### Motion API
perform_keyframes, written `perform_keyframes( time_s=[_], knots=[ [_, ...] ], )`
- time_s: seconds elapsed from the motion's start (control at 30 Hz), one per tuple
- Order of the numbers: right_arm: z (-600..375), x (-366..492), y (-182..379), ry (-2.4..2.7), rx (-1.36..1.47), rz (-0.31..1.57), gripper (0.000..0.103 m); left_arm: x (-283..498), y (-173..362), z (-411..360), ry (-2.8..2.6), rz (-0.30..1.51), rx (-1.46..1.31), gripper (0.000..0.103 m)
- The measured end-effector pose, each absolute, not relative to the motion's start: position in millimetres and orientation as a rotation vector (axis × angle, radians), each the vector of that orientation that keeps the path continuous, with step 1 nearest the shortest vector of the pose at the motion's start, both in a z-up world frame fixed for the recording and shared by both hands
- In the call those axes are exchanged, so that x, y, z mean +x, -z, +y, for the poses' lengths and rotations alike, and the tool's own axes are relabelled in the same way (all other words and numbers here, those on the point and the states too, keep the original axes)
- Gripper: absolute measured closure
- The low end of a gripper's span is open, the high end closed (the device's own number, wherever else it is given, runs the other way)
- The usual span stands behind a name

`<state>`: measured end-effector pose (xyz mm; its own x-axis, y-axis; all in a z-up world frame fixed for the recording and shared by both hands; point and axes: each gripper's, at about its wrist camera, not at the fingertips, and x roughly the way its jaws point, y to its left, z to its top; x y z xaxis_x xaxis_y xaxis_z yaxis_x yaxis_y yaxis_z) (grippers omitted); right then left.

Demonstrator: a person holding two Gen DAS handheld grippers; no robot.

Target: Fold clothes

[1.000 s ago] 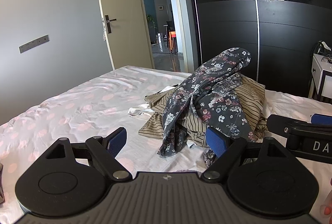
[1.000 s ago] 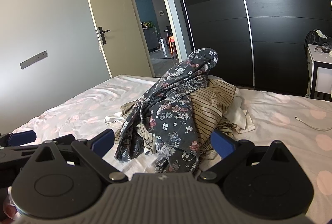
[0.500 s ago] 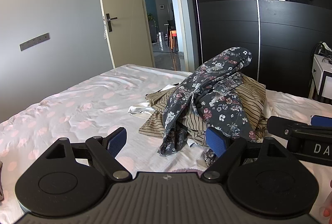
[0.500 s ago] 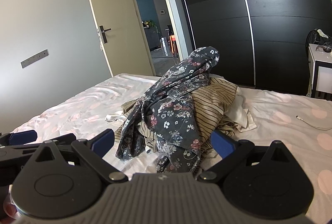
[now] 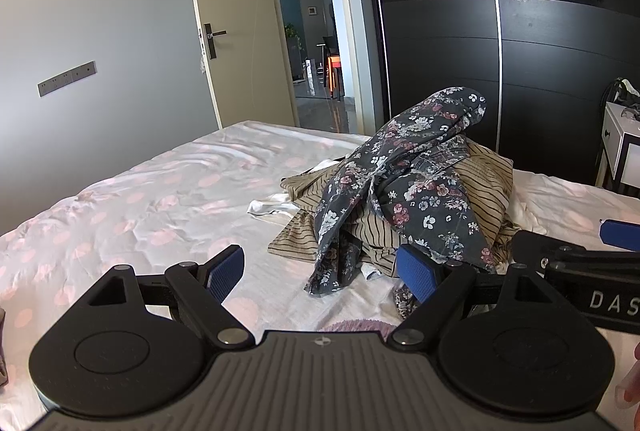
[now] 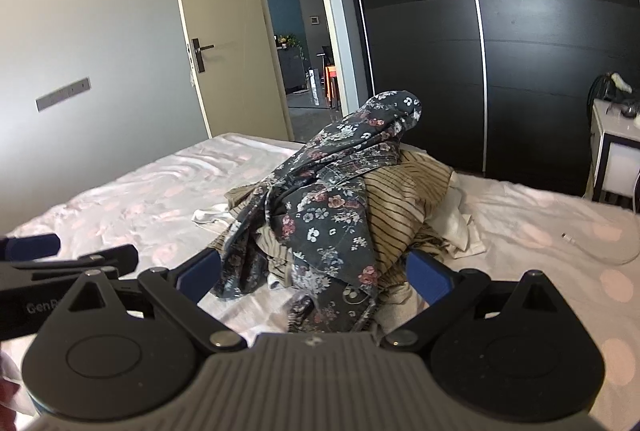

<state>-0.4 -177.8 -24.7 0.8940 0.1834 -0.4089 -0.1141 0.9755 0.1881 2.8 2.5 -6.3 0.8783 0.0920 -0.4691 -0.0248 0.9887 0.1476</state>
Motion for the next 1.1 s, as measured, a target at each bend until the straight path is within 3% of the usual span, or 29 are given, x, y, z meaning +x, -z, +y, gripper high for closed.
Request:
perform_keyframes(
  time_s=[0.8,1.1],
  knots=[
    [-165.1,18.3,33.9,-0.159,0.082,0.488,0.002,16.4,17.3,11.1,-0.078,0.526,0.126,0.019],
    [-148.5,54.8,40.5,-0.234,-0.102,0.458,0.002,50.6,24.3,28.5,-0.075,0.566,0.138,0.020]
  ],
)
